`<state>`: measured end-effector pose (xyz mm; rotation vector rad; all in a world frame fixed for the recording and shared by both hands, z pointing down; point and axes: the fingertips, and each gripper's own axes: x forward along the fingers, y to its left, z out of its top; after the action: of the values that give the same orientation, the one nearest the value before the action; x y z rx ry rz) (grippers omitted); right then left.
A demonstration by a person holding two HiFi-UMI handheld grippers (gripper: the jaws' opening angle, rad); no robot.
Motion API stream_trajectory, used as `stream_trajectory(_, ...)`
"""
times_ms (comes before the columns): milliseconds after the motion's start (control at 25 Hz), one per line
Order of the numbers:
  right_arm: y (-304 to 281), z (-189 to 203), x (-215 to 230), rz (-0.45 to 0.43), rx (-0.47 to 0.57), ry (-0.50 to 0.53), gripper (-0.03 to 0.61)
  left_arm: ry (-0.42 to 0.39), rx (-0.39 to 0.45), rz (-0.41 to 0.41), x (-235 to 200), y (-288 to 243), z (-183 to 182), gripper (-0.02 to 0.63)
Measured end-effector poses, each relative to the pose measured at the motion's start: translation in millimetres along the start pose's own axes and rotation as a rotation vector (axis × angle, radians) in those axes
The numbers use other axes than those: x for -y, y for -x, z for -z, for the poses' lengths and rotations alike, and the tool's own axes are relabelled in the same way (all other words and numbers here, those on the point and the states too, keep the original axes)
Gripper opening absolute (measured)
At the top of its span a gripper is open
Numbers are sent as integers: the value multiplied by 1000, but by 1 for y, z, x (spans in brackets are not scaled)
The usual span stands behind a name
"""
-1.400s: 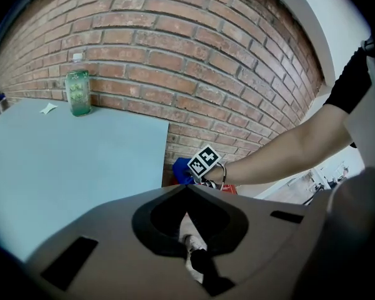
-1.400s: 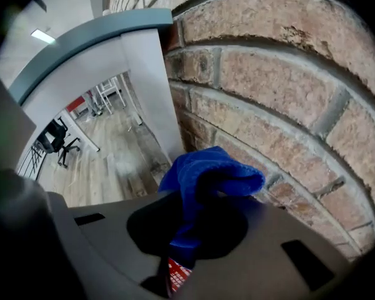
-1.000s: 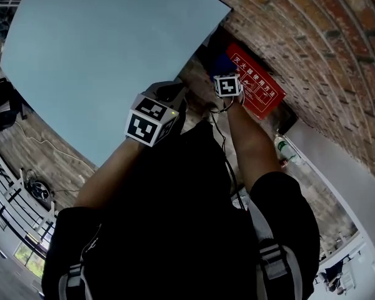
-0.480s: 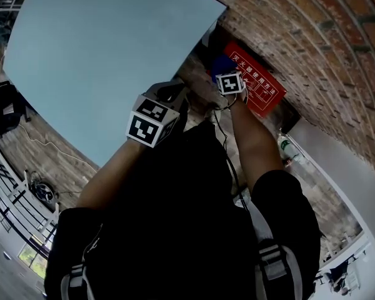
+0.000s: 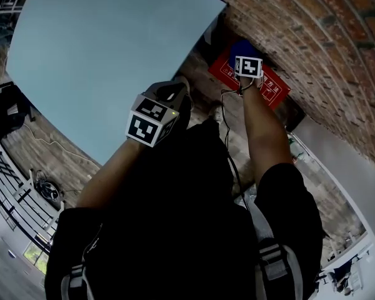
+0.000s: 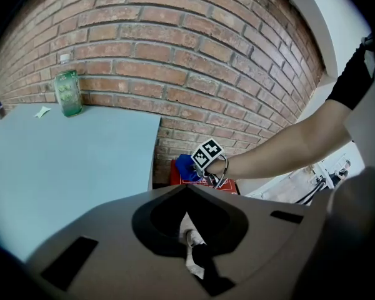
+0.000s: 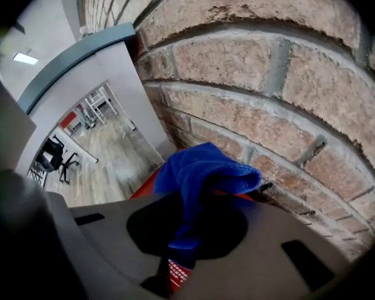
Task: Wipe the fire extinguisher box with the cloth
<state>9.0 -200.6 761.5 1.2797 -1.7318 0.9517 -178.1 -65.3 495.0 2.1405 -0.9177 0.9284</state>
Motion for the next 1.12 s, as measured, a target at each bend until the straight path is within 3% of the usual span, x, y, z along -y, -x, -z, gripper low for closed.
stream_trajectory(400,6,52,-29,-37,2,74,43,-7,-2,-3,19,-7,-2,-6)
stream_trajectory(680,24,98,-43,-87,-58,170,43,7,6,-13,41,-9,0,-6)
stream_trajectory(920,18,95,-34,-144,-89,264,43,18,16,-39,49,-9,-3,-6)
stream_trajectory(1040,14,79,-25,-118,-93,323,43,25,11,-49,51,-7,-1,-6)
stream_trajectory(1120,13,67,-9,-84,-87,303,43,26,10,-60,52,-6,-1,-6)
